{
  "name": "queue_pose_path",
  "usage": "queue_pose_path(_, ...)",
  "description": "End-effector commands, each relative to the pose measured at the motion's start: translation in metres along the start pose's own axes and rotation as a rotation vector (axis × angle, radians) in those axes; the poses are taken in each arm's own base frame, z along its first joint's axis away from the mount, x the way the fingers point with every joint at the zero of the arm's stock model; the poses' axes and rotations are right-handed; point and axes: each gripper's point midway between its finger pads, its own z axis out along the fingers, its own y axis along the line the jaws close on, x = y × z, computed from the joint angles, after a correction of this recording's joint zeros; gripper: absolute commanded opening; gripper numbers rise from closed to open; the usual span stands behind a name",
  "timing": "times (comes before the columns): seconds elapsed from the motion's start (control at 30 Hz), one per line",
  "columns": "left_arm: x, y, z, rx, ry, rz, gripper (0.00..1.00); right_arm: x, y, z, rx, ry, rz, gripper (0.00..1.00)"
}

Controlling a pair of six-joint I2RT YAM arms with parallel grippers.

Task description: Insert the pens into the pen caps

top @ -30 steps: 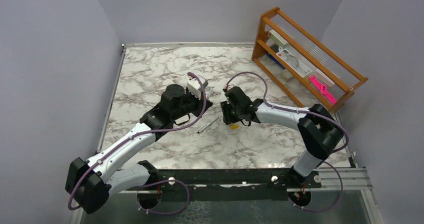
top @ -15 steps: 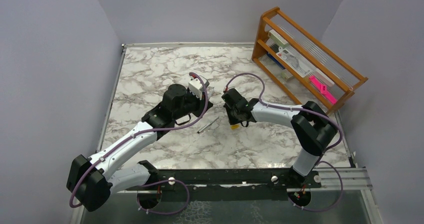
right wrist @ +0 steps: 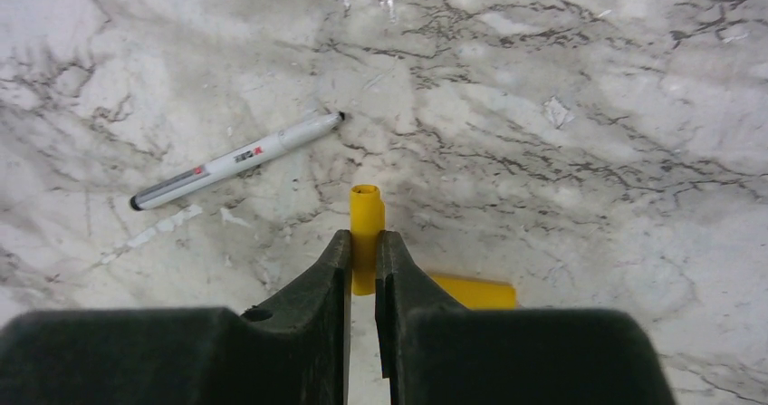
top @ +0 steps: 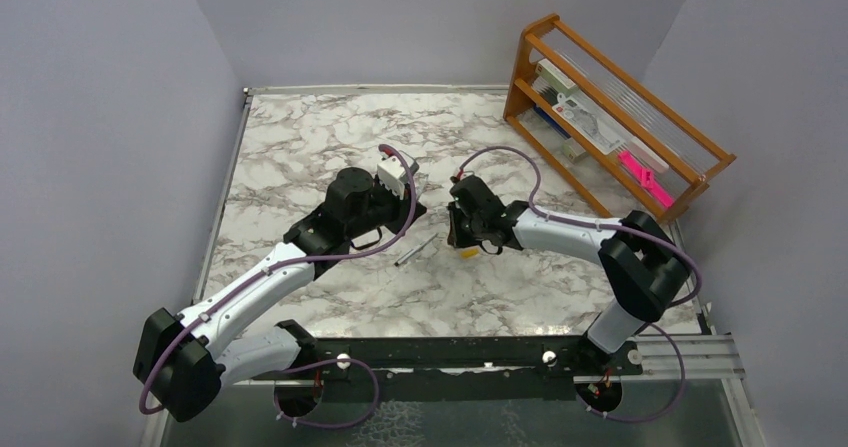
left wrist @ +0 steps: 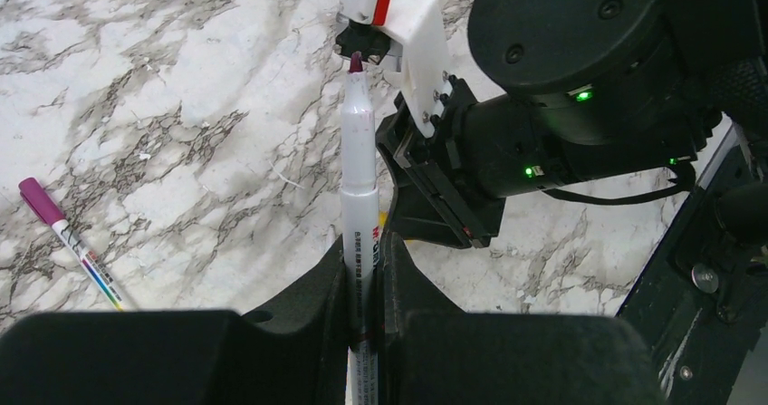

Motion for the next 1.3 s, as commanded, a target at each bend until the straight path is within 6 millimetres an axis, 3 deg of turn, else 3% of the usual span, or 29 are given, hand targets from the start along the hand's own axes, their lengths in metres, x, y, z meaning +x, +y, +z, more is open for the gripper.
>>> queue_pose_path(0.0,-0.001,-0.004,0.001,0.025,-0.002,-0.01,0.0,-0.009,0.025,-0.008,-0.131,-0.048,0.063,0.01)
queue_pose_path(0.23,0.001,-0.004,0.001,0.028,0.003,-0.007,0.0,0.003,0.018,-0.005,-0.135,0.002,-0.145,0.02)
queue_pose_path(0.43,0.003,-0.003,0.004,0.028,0.014,-0.003,0.0,0.008,0.013,-0.006,-0.123,0.027,-0.201,0.33)
queue_pose_path(0.57,0.005,-0.003,0.006,0.03,0.023,-0.006,0.0,0.004,0.007,-0.01,-0.086,0.004,-0.173,0.36)
queue_pose_path(0.97,0.007,-0.004,0.007,0.038,0.028,-0.008,0.0,0.025,-0.019,-0.012,0.026,0.033,-0.082,0.02)
queue_pose_path(1.27,0.007,-0.004,0.008,0.043,0.03,-0.011,0.0,0.021,-0.026,-0.018,0.067,0.024,-0.094,0.02)
